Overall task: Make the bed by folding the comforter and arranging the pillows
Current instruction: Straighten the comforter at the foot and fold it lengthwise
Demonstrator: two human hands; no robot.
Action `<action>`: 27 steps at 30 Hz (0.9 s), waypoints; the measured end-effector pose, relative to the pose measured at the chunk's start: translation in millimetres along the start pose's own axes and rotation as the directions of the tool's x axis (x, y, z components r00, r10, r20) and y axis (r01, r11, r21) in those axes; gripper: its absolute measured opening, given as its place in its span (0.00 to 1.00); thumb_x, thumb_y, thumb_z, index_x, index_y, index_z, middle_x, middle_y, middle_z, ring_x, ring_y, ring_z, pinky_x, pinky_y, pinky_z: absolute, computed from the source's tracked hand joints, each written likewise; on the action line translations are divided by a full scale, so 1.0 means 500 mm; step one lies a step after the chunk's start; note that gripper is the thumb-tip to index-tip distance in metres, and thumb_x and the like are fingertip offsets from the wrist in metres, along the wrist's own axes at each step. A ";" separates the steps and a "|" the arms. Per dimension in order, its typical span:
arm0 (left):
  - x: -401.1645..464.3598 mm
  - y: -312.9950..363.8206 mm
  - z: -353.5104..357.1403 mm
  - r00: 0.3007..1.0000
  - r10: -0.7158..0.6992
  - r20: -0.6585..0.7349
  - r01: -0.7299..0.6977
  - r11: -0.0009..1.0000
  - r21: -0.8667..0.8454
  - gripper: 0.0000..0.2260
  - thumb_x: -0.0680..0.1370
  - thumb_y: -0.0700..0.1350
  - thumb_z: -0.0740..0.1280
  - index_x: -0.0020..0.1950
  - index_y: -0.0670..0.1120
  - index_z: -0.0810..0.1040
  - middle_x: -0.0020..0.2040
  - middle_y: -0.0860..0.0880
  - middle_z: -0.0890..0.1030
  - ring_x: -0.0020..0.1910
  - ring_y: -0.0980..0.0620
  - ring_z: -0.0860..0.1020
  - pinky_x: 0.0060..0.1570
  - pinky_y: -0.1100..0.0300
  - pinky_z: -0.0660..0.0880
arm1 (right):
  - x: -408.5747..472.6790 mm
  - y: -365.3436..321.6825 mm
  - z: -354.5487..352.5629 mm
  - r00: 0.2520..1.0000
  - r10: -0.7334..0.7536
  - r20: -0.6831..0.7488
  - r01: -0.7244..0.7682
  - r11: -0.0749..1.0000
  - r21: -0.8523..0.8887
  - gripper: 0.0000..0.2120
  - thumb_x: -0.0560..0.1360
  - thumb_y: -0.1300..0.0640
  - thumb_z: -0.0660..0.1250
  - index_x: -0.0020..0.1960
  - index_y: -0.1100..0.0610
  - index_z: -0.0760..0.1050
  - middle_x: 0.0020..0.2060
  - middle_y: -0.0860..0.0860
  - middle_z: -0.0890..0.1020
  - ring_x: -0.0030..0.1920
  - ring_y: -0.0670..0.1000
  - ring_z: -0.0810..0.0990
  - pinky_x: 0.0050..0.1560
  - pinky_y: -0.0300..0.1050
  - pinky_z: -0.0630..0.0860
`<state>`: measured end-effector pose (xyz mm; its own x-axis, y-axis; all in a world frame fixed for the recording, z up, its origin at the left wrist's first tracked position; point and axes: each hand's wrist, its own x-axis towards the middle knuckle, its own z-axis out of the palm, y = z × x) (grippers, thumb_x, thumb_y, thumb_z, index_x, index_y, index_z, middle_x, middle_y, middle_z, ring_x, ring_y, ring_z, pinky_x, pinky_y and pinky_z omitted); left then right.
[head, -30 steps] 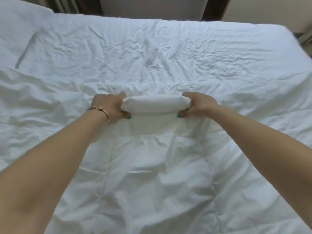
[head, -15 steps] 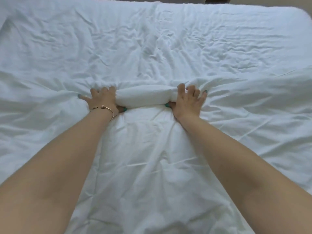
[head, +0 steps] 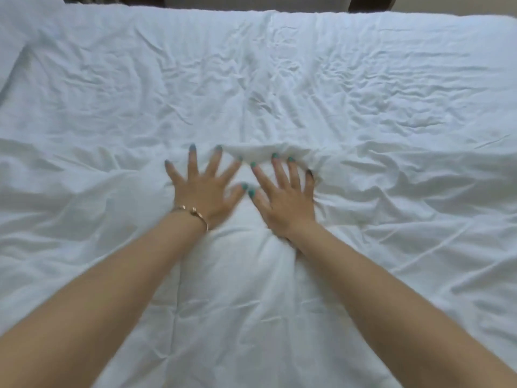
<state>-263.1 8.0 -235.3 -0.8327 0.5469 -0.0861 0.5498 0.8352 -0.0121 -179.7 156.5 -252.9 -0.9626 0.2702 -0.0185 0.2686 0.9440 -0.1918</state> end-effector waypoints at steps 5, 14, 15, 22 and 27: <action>0.036 -0.012 0.117 0.999 -0.031 0.020 0.030 0.999 0.041 0.28 0.75 0.70 0.34 0.74 0.68 0.36 0.79 0.56 0.40 0.77 0.41 0.36 0.65 0.26 0.35 | 0.039 0.016 0.088 0.996 0.053 0.067 -0.049 0.996 -0.069 0.27 0.78 0.35 0.36 0.77 0.35 0.38 0.78 0.46 0.38 0.77 0.54 0.33 0.68 0.59 0.24; 0.065 -0.029 0.057 0.940 0.074 0.333 -0.036 0.992 -0.121 0.28 0.75 0.71 0.39 0.74 0.69 0.39 0.78 0.56 0.36 0.76 0.42 0.33 0.65 0.29 0.32 | 0.074 0.044 0.097 0.965 0.093 0.246 -0.119 0.989 0.092 0.27 0.74 0.34 0.42 0.71 0.26 0.37 0.77 0.40 0.39 0.76 0.46 0.34 0.67 0.53 0.25; 0.067 -0.050 0.029 0.923 0.150 0.354 -0.062 0.967 -0.247 0.25 0.78 0.67 0.43 0.75 0.68 0.43 0.79 0.54 0.41 0.77 0.43 0.38 0.68 0.31 0.36 | 0.076 0.041 0.090 0.949 0.111 0.294 -0.138 0.988 0.072 0.27 0.75 0.36 0.43 0.72 0.26 0.38 0.78 0.40 0.39 0.76 0.46 0.35 0.69 0.55 0.27; -0.007 -0.347 -0.085 0.969 -0.116 0.219 0.173 0.949 -0.262 0.23 0.80 0.47 0.60 0.74 0.56 0.63 0.74 0.53 0.65 0.77 0.51 0.52 0.73 0.42 0.42 | 0.120 -0.163 -0.020 0.981 0.112 0.161 -0.153 0.951 0.269 0.27 0.73 0.39 0.60 0.72 0.40 0.62 0.76 0.48 0.61 0.75 0.55 0.59 0.73 0.66 0.50; -0.049 -0.484 -0.028 0.941 -0.003 0.339 0.151 0.899 -0.411 0.41 0.63 0.59 0.79 0.72 0.50 0.67 0.73 0.50 0.64 0.73 0.51 0.61 0.73 0.56 0.57 | 0.134 -0.252 0.060 0.913 0.010 0.408 -0.112 0.967 0.228 0.41 0.67 0.28 0.63 0.72 0.26 0.42 0.77 0.37 0.40 0.77 0.51 0.33 0.67 0.71 0.31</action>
<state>-376.4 -206.6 -216.1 -0.7629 0.4930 -0.4183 0.3421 0.8568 0.3859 -279.2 50.0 -259.6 -0.8903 0.1790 -0.4188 0.3602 0.8394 -0.4070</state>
